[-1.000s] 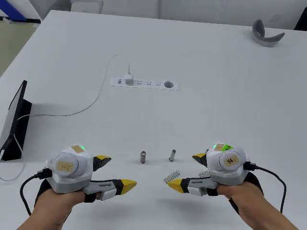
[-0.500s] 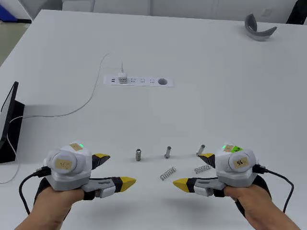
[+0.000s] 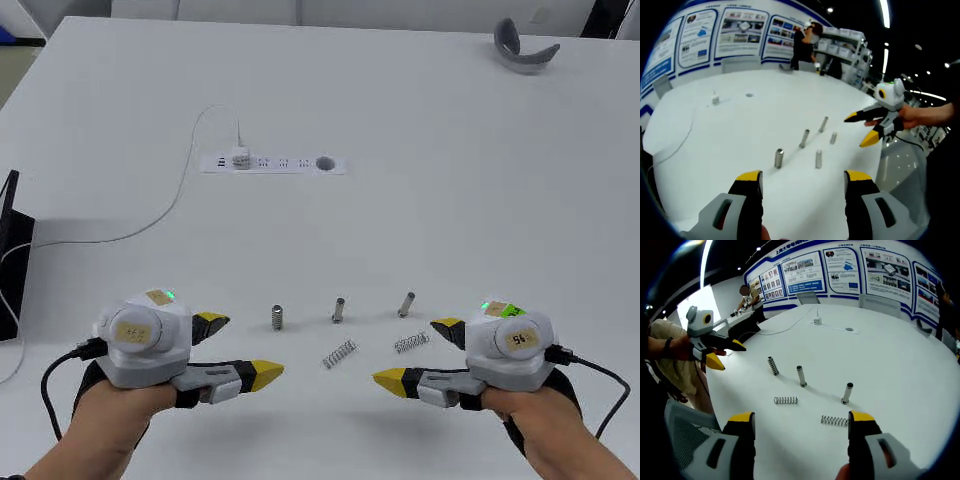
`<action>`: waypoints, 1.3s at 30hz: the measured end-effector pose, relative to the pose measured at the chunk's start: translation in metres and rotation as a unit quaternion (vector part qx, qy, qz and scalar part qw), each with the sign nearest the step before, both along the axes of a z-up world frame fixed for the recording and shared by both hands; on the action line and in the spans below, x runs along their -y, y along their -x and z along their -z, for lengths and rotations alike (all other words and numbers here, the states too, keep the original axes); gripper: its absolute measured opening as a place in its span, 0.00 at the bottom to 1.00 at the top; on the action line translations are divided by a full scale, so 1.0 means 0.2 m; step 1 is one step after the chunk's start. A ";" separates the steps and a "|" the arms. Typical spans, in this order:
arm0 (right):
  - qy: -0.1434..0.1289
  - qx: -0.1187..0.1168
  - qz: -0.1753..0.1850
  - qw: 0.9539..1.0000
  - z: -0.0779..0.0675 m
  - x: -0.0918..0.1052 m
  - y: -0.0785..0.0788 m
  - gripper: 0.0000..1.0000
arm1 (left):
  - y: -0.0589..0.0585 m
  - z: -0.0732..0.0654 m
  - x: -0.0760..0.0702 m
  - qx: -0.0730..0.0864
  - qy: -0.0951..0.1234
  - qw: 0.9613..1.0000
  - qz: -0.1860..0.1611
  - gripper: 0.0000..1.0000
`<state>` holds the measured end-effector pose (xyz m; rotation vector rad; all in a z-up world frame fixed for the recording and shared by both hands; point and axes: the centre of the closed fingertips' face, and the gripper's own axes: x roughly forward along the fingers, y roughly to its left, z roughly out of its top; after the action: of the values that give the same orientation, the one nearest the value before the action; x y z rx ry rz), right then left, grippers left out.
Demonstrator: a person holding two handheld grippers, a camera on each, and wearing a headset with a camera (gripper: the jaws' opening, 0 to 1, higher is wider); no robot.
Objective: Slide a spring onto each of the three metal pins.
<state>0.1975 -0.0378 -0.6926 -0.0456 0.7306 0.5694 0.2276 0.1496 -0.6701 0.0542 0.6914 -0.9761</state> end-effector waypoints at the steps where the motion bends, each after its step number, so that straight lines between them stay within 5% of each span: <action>1: 0.000 0.000 0.004 1.000 0.00 0.01 0.00 0.78 | 0.00 0.00 0.00 0.000 0.001 1.000 0.001 0.67; 15: -0.006 -0.003 0.016 1.000 0.00 0.07 0.02 0.79 | 0.01 0.02 0.08 -0.003 -0.001 1.000 0.015 0.68; 39: -0.013 -0.006 0.014 1.000 -0.01 0.11 0.09 0.83 | 0.09 0.15 0.27 -0.019 -0.031 0.997 0.073 0.67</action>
<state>0.1788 -0.0605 -0.6910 -0.0076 0.7339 0.5528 0.2096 0.0955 -0.7011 0.1421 0.7601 -1.0981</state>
